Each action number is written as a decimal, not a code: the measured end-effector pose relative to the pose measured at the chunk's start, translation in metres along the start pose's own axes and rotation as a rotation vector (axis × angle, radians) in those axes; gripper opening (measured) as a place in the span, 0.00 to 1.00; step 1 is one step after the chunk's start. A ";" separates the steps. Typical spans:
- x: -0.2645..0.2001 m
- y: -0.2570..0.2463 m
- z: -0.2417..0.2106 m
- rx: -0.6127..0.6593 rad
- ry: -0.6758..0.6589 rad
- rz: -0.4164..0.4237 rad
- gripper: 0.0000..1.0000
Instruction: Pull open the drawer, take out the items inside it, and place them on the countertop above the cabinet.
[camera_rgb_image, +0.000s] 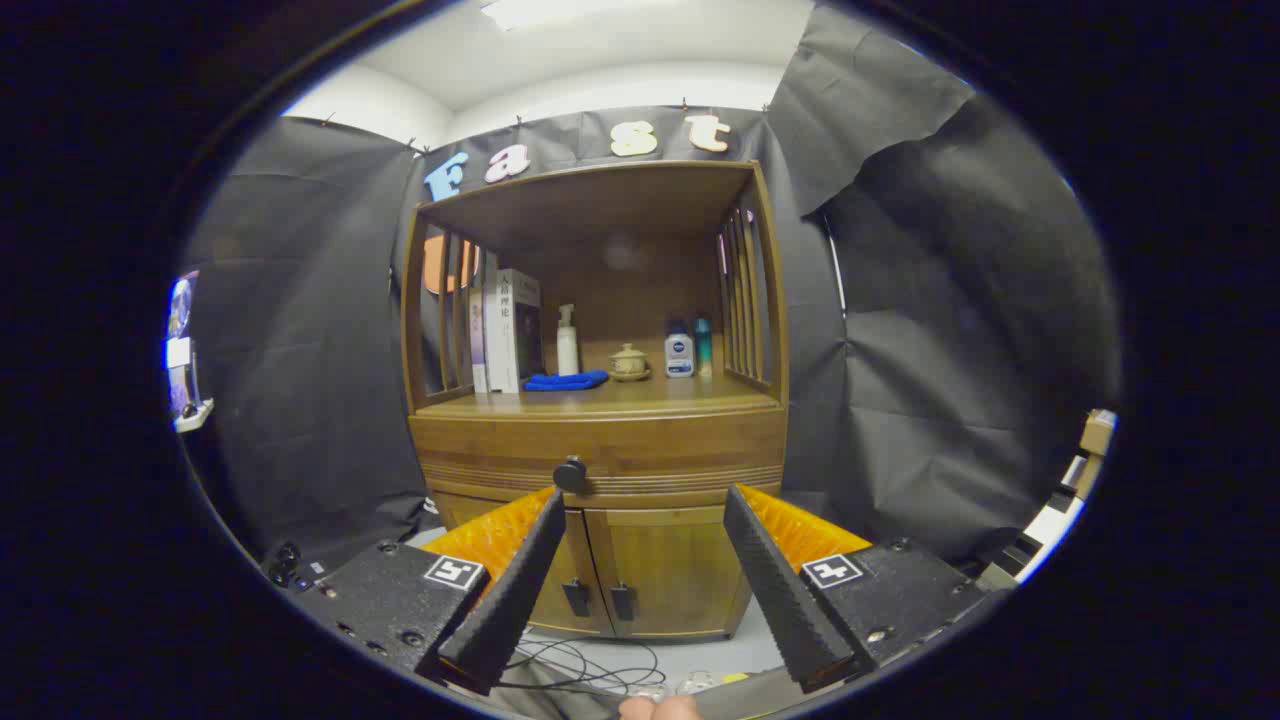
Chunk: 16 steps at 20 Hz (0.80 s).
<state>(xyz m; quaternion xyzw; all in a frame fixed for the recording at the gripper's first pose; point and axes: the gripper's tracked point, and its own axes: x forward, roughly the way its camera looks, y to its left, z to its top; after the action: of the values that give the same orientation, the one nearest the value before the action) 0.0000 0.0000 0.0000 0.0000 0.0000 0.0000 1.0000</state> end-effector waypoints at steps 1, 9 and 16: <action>0.001 -0.001 0.000 0.000 0.001 -0.001 1.00; 0.000 -0.004 0.003 -0.004 -0.005 -0.008 1.00; 0.001 -0.002 0.005 -0.022 -0.020 -0.003 1.00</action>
<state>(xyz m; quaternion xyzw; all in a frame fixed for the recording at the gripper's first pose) 0.0007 -0.0015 0.0047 -0.0108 -0.0102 -0.0016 0.9999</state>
